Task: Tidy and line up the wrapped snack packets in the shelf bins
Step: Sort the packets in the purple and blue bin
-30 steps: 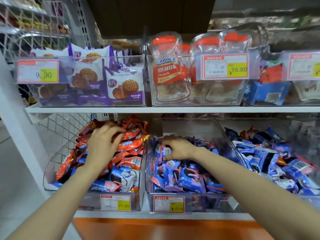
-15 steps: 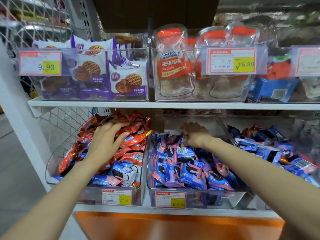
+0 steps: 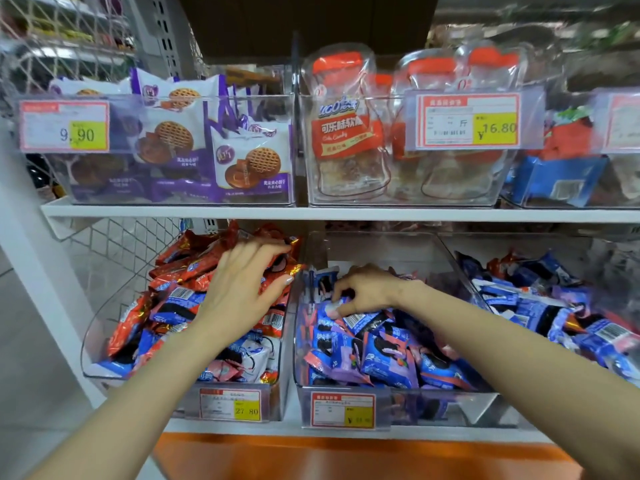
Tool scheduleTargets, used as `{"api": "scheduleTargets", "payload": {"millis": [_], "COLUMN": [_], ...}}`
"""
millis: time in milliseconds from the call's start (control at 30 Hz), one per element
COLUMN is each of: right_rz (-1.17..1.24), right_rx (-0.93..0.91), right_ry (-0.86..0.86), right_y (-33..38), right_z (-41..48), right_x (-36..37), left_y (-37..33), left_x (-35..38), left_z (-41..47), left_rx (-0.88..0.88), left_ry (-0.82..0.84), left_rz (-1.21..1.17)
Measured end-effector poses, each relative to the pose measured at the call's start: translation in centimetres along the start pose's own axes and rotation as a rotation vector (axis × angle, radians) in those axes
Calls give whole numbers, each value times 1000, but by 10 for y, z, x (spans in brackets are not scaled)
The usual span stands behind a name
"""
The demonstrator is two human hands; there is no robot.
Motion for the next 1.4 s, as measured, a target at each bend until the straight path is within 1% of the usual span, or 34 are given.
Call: {"api": "scheduleTargets", "payload": {"millis": [67, 100, 133, 200, 267, 333, 433, 500, 600, 667, 767, 900, 1000, 1100, 1200, 1300, 1400], "right_rz": [125, 194, 269, 327, 258, 134, -15, -51, -48, -26, 38, 133, 215, 268, 295, 338, 342], "right_rx": [38, 71, 103, 147, 180, 211, 267, 283, 252, 217, 268, 293, 248, 294, 369, 369, 364], "right_ry": [-31, -78, -147, -283, -317, -319, -274, -246, -285, -372, -520, -543, -665, -778, -828, -863, -845], "right_y": [-8, -13, -17, -20, -13, -6, -5, -6, -4, -2, -11, -24, -31, -47, -68, -80, -83], "right_z": [-5, -4, -3, 4, 12, 21, 34, 39, 34, 21, -15, -69, -112, -151, -177, -189, -189], "right_x": [-4, -8, -13, -23, -26, -27, -22, -19, -26, -40, -64, -70, -71, -64, -59, -59, -56], "left_y": [0, -2, -4, -9, -12, -17, -24, -25, -24, -22, -22, -29, -39, -46, -68, -81, -67], "left_x": [6, 9, 12, 17, 19, 18, 16, 16, 16, 18, 21, 31, 41, 57, 82, 118, 154], "left_z": [1, 2, 3, 5, 7, 8, 11, 12, 15, 17, 19, 23, 31, 46, 66, 82, 86], "left_rx": [-4, 5, 21, 47, 63, 83, 113, 122, 110, 93, 98, 130, 164, 119, 106, 32, -106], "left_ry": [33, 51, 67, 88, 94, 84, 65, 70, 90, 102, 113, 153, 196, 305, 477, 722, 1041], "left_rz": [-4, 1, 7, 13, 15, 24, 41, 40, 28, 21, 12, -6, 13, 37, 173, 238, 86]}}
Point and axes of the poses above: each hand's wrist, its own z-axis towards the middle knuckle, its own x-axis out of the palm, y = z × x, the point moved 8 cm from there along z, towards the middle knuckle, and after that the axes turned 11 degrees about y, right-handed, at the moved point
